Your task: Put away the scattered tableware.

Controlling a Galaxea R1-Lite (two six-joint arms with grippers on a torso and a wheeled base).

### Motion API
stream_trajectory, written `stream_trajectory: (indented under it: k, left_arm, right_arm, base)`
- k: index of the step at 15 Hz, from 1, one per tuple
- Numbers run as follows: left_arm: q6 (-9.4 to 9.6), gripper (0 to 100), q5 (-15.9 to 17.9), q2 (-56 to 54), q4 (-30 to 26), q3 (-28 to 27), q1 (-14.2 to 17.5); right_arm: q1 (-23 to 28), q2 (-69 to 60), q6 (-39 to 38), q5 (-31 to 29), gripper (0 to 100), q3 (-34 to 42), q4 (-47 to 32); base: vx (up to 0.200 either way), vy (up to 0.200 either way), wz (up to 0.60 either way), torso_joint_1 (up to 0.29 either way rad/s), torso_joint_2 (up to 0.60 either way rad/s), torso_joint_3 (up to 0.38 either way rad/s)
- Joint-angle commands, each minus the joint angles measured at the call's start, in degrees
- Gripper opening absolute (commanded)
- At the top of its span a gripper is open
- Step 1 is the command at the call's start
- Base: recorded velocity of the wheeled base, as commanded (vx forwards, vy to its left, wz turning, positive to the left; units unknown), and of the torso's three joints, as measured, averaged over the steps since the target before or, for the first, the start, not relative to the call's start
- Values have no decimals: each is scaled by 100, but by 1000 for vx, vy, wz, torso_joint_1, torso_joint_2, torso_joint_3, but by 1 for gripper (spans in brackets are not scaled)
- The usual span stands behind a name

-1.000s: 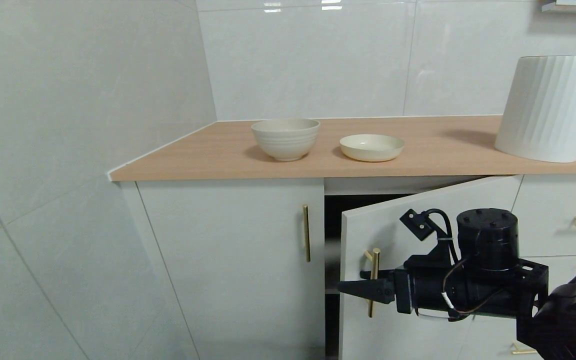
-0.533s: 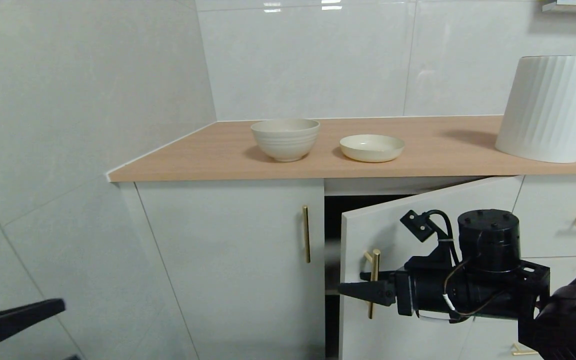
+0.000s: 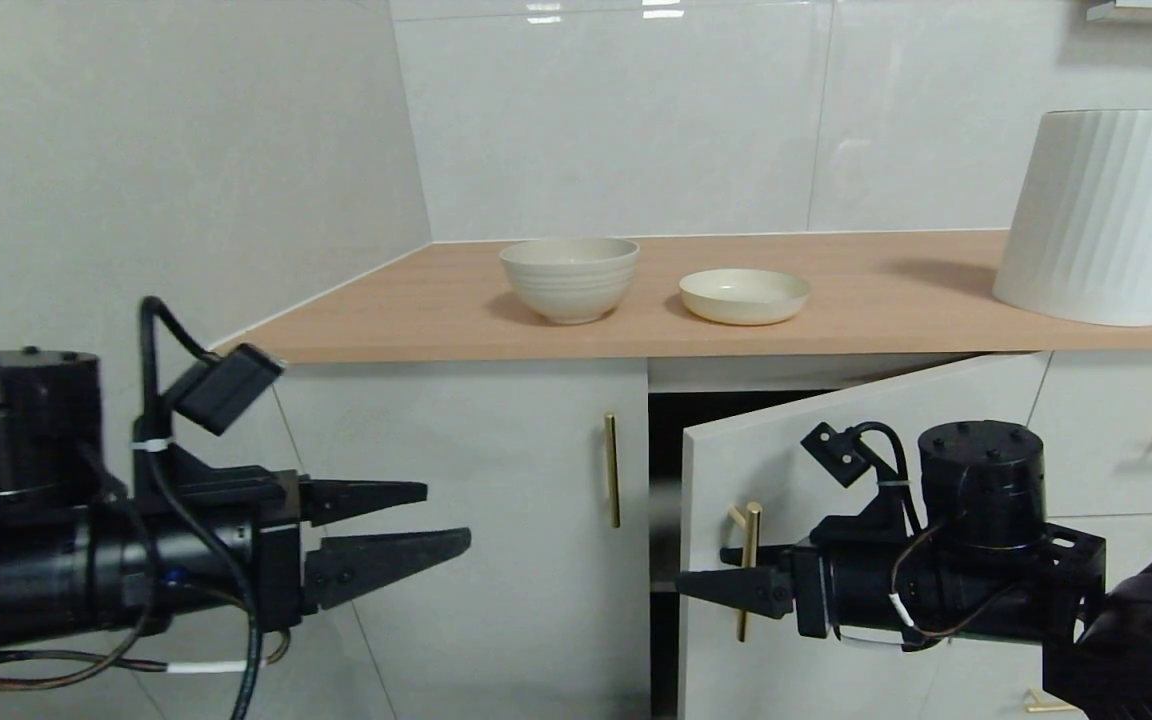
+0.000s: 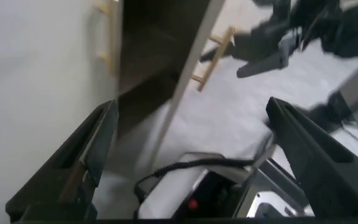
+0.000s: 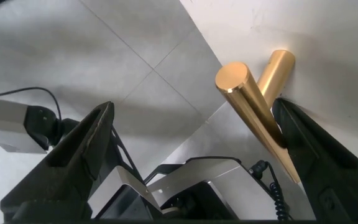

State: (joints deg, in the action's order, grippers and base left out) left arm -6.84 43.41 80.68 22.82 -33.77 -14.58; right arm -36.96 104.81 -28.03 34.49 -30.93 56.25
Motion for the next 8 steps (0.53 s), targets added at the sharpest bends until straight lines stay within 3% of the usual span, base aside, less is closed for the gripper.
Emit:
stream_trajectory:
  k: [1,4,5,6,8]
  left_arm:
    - [-2,100,10,774,91,19,-353]
    - [-10,100,1,1205,557,46,-493]
    - [-98,100,1,1345,724,46,-555]
    - [-213,0,1,1433,882,37,-599]
    - [-380,0,1,1635,1181,-33,-643]
  right_arm:
    - [-92,-102,8,5,100,17,18]
    - [-101,-137,-1,5,100,43,9]
    - [-101,-119,-1,5,100,43,9]
    - [-127,-110,-1,5,100,43,9]
    - [-127,-119,-1,5,100,61,18]
  base:
    - [0,0,0,0,0,0]
    - [0,0,0,0,0,0]
    - [0,0,0,0,0,0]
    - [0,0,0,0,0,0]
    - [0,0,0,0,0,0]
